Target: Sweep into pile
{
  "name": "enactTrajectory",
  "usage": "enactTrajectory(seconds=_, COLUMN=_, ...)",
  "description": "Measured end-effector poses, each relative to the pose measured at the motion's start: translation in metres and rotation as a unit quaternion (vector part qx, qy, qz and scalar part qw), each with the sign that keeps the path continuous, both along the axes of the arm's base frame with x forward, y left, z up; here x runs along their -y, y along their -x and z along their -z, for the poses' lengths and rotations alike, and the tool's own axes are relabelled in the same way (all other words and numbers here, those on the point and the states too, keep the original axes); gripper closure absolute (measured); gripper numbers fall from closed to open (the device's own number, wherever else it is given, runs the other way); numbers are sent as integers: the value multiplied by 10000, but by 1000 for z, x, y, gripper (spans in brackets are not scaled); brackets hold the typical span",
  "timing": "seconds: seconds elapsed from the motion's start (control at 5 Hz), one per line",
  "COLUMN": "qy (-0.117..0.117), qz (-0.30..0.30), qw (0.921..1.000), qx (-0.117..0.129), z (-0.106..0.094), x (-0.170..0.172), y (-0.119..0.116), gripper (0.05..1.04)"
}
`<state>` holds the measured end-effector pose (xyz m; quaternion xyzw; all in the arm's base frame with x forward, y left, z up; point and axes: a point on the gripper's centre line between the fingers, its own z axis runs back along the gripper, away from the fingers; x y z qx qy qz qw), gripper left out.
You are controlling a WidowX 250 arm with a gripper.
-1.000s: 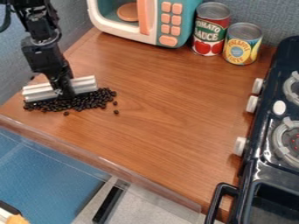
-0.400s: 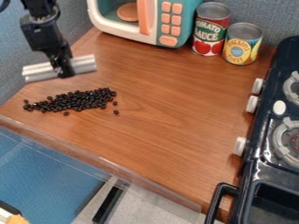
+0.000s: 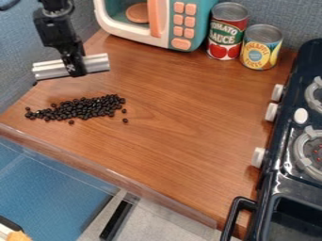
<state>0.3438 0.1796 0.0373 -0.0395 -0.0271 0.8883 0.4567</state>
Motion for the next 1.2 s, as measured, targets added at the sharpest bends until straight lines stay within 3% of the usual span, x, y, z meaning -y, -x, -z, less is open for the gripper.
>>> enactTrajectory(seconds=0.4, qy=-11, qz=120, qw=9997, qx=-215, z=17, x=-3, y=-13, gripper=695)
enactTrajectory(seconds=0.8, qy=-3, qz=96, qw=9997, qx=-228, z=23, x=-2, y=-10, gripper=695)
enactTrajectory(seconds=1.2, qy=21, qz=790, qw=9968, qx=-106, z=14, x=-2, y=-18, gripper=695)
